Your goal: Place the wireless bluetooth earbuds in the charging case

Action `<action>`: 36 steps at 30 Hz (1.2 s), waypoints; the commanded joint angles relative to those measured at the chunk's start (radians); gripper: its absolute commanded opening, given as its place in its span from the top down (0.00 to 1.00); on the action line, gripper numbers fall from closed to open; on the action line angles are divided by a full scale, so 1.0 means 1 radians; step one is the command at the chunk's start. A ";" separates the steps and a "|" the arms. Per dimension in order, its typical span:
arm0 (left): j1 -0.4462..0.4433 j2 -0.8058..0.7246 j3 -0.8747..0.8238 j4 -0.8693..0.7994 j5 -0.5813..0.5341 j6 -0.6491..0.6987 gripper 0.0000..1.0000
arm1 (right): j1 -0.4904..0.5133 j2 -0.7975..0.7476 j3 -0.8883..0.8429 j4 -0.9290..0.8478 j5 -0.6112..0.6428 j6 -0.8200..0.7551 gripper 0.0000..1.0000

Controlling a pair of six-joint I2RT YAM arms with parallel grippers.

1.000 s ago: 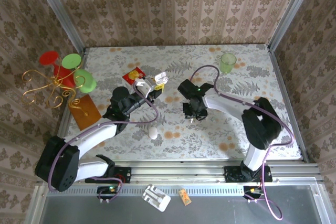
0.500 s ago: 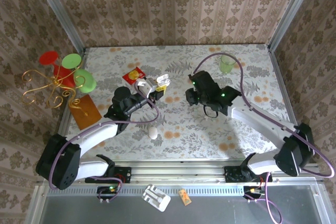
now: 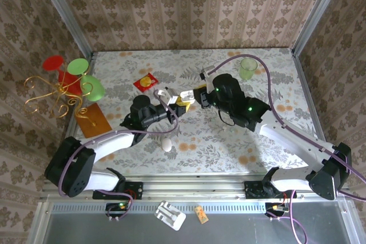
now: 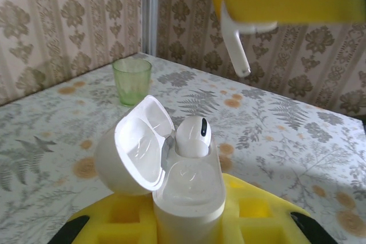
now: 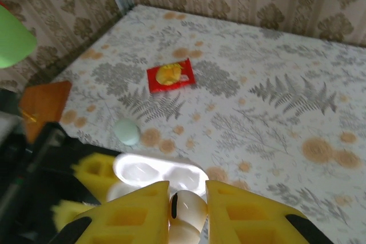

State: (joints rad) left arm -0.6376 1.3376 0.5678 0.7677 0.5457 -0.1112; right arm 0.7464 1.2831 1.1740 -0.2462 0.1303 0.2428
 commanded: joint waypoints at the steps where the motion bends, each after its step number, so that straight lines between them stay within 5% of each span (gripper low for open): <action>1: -0.009 0.009 0.044 0.070 0.042 -0.054 1.00 | 0.019 0.030 0.057 0.071 -0.024 -0.032 0.79; 36: -0.008 0.029 0.076 0.154 0.013 -0.142 1.00 | 0.048 0.133 0.049 0.096 -0.093 -0.004 0.78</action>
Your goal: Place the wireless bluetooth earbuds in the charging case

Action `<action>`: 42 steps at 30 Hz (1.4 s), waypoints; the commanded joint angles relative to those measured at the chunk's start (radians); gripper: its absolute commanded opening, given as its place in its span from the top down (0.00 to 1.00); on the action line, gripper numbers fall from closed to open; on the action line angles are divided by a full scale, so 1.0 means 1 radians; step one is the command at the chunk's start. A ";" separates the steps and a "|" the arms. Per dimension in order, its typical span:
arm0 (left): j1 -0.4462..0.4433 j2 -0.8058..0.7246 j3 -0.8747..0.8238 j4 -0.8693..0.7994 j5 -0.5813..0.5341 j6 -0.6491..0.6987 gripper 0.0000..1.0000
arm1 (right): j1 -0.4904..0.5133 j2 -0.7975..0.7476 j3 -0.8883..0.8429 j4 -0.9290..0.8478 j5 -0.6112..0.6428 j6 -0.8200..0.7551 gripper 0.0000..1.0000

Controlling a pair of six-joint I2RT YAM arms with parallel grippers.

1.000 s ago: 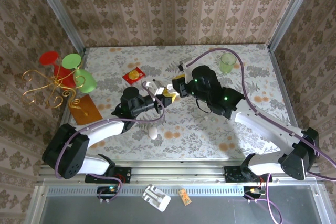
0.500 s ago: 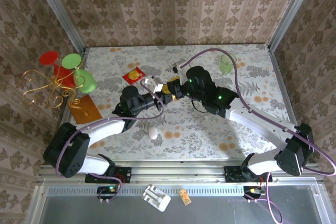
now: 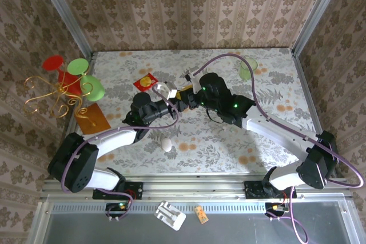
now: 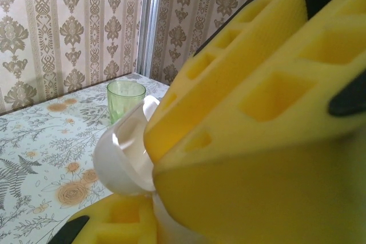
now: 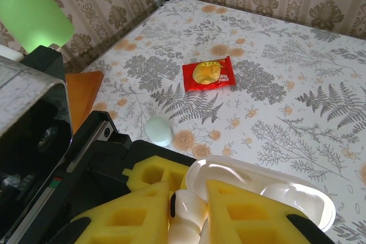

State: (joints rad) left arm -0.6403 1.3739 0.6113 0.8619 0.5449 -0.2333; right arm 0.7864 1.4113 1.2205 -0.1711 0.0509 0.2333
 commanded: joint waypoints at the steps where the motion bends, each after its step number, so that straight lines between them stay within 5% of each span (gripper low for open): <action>1: -0.005 -0.007 0.033 0.060 0.012 -0.018 1.00 | 0.007 -0.002 -0.001 0.021 -0.005 0.008 0.76; 6: -0.005 -0.004 0.031 0.058 0.012 -0.011 1.00 | 0.003 -0.054 0.005 -0.008 0.085 0.054 0.55; 11: -0.004 0.004 0.031 0.067 0.016 -0.012 1.00 | -0.005 -0.085 0.015 -0.046 0.079 0.080 0.45; 42: -0.001 -0.011 0.035 0.055 0.036 -0.005 1.00 | -0.068 -0.104 -0.036 -0.105 0.103 0.114 0.40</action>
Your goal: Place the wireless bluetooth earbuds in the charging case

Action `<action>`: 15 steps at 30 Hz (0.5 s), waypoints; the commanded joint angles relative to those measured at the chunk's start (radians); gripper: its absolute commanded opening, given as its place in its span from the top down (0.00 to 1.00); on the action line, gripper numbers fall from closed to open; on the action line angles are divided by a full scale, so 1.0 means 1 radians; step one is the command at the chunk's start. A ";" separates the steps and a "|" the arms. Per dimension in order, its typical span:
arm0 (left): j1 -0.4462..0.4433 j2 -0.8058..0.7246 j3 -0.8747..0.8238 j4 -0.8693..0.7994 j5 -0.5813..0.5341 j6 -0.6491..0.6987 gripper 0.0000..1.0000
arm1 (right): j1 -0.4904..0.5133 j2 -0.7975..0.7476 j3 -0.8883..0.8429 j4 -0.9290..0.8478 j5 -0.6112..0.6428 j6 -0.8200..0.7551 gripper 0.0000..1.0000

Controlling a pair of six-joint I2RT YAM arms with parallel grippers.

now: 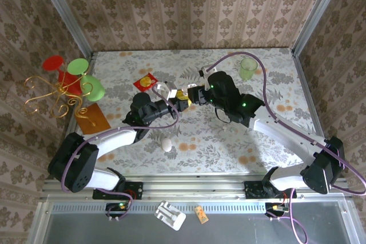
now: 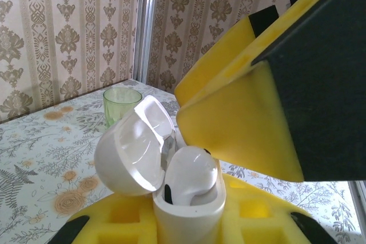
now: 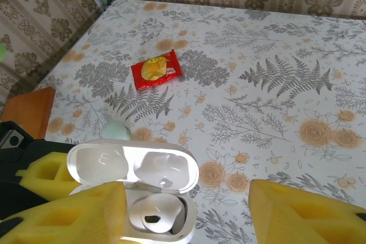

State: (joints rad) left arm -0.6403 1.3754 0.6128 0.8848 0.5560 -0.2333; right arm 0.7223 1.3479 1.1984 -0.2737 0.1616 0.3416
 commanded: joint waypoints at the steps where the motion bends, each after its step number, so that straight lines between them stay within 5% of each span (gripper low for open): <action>1: 0.001 -0.010 0.034 0.032 0.027 -0.001 1.00 | -0.007 -0.047 -0.016 0.005 -0.027 0.007 0.40; 8: 0.001 -0.006 0.009 0.030 0.123 0.138 1.00 | -0.062 -0.081 -0.008 0.024 -0.153 0.106 0.31; 15: -0.018 -0.010 -0.016 0.020 0.062 0.389 1.00 | -0.115 0.008 0.098 -0.124 -0.242 0.181 0.21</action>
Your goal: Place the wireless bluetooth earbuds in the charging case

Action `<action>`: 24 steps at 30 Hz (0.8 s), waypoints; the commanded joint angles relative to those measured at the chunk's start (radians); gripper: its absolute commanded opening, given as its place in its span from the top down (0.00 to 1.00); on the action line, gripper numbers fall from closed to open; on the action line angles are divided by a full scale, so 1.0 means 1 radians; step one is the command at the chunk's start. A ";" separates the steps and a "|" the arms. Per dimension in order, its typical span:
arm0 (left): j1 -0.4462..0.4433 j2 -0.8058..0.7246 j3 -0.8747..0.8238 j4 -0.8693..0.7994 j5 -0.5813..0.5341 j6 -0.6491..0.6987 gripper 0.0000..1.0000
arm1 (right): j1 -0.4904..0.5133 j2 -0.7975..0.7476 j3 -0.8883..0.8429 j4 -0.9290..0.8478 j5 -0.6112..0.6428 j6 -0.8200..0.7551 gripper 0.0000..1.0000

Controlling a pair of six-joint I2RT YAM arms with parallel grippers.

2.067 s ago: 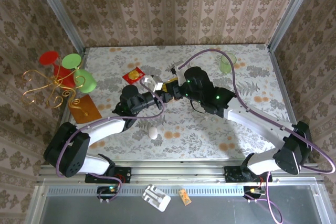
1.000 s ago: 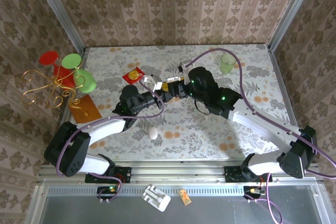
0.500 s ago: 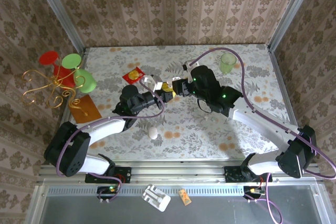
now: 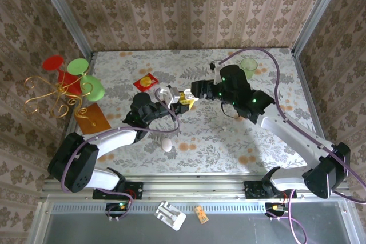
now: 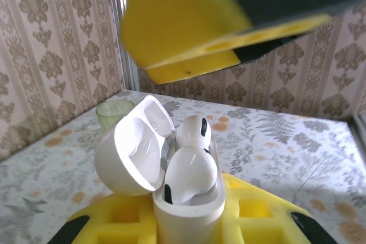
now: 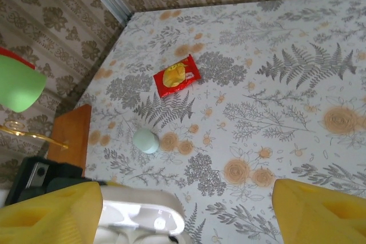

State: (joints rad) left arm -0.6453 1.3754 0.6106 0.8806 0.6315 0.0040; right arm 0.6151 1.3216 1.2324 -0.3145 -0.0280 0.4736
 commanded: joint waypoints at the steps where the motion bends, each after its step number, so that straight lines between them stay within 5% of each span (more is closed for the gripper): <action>1: -0.014 -0.015 -0.018 0.022 -0.027 0.193 1.00 | -0.013 0.053 0.082 -0.115 -0.060 0.057 0.20; 9: -0.015 -0.017 0.005 -0.037 -0.189 0.379 1.00 | -0.043 0.177 0.149 -0.270 -0.116 0.109 0.19; 17: 0.009 -0.006 0.031 -0.029 -0.262 0.276 1.00 | -0.055 0.128 0.094 -0.232 -0.113 0.119 0.19; 24: 0.021 -0.001 0.036 -0.027 -0.174 0.194 1.00 | -0.101 0.007 -0.037 0.001 -0.232 0.172 0.19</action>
State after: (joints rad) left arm -0.6312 1.3758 0.6239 0.8150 0.4149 0.2535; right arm 0.5358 1.3914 1.2343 -0.4343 -0.1783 0.6071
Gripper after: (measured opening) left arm 0.198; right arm 0.809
